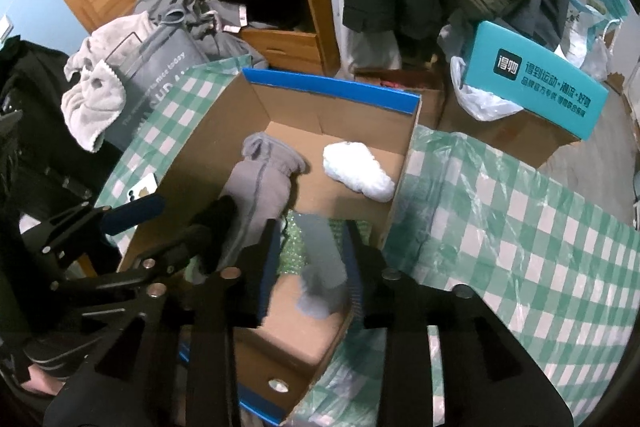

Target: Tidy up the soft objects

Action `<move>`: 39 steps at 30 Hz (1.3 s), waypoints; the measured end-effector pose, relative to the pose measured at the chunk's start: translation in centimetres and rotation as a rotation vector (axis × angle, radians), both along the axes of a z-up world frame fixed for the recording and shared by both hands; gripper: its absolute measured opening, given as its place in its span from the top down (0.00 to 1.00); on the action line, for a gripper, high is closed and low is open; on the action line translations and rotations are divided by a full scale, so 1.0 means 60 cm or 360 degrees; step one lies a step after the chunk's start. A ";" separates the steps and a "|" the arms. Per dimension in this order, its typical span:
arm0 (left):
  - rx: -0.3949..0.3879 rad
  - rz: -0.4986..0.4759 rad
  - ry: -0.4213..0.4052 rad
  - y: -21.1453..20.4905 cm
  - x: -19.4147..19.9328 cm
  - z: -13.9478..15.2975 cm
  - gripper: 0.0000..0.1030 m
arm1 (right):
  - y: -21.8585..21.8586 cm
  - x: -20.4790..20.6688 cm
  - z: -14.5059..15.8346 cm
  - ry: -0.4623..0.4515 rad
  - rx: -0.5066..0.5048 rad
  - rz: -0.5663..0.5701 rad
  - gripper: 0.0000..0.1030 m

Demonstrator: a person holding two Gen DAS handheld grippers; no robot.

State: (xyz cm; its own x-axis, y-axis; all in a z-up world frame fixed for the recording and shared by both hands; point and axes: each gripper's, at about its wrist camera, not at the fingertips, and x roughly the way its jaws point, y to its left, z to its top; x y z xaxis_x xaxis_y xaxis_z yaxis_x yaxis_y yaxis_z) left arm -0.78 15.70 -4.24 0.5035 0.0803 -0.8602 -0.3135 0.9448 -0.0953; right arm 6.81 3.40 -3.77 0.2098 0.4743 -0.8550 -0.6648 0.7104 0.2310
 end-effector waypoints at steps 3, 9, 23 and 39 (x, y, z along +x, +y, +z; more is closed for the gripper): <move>-0.0015 -0.0001 0.0003 0.000 0.000 0.002 0.43 | -0.004 -0.001 0.006 -0.0011 0.0013 -0.0011 0.58; -0.0013 0.0010 -0.0029 -0.007 -0.003 0.018 0.33 | -0.022 0.001 0.021 -0.0057 0.0016 -0.0087 0.44; 0.0017 -0.0057 -0.0153 -0.051 0.002 0.074 0.24 | -0.088 -0.007 0.072 -0.0269 0.0024 -0.0231 0.37; 0.0059 -0.0047 -0.0194 -0.072 0.015 0.092 0.18 | -0.171 -0.001 0.095 -0.0349 0.0003 -0.0352 0.37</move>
